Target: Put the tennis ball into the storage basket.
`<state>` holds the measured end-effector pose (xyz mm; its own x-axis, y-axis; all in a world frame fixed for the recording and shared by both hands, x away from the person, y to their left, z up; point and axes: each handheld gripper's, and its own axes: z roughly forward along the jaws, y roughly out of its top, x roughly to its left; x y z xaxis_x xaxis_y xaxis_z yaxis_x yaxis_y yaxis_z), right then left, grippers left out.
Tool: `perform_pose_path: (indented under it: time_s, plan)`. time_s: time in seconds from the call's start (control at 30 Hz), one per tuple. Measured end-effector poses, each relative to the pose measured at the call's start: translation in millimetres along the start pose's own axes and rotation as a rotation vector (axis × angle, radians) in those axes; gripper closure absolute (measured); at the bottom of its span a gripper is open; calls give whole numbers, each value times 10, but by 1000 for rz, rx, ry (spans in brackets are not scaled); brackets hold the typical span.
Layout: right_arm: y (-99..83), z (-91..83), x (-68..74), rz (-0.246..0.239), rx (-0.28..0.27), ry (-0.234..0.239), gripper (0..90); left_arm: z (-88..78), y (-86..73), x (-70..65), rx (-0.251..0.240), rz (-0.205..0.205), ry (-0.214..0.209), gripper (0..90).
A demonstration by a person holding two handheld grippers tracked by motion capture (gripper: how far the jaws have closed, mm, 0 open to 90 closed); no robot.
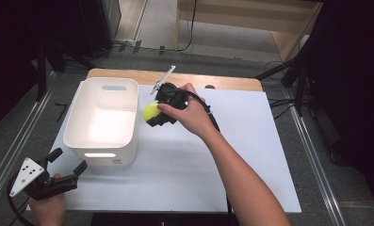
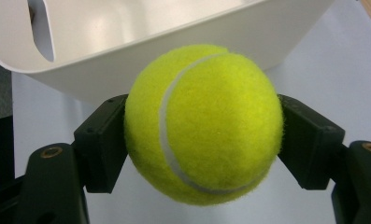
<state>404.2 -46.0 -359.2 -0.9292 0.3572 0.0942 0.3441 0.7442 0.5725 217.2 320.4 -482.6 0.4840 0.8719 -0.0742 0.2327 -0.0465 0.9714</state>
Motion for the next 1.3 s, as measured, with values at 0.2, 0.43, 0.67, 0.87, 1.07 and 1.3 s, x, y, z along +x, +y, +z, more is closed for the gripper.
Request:
perform_pose_path:
  time_s: [0.2,0.43,0.67,0.87,1.07,1.3]
  plan:
    - [88,-28,26,-15,-2,3,236,0,1,-1,4,3,1,29]
    - [183,-50,55,-25,-10,3,237,0,1,-4,5,4,1,29]
    - [275,-56,85,-40,-17,9,237,1,1,-3,5,4,0,28]
    - [376,-44,126,-54,-25,14,237,1,2,-3,4,3,0,29]
    - [482,-11,178,-68,-24,20,237,0,2,-5,5,2,-1,29]
    - [567,50,216,-83,-18,27,237,0,2,-6,5,3,-1,29]
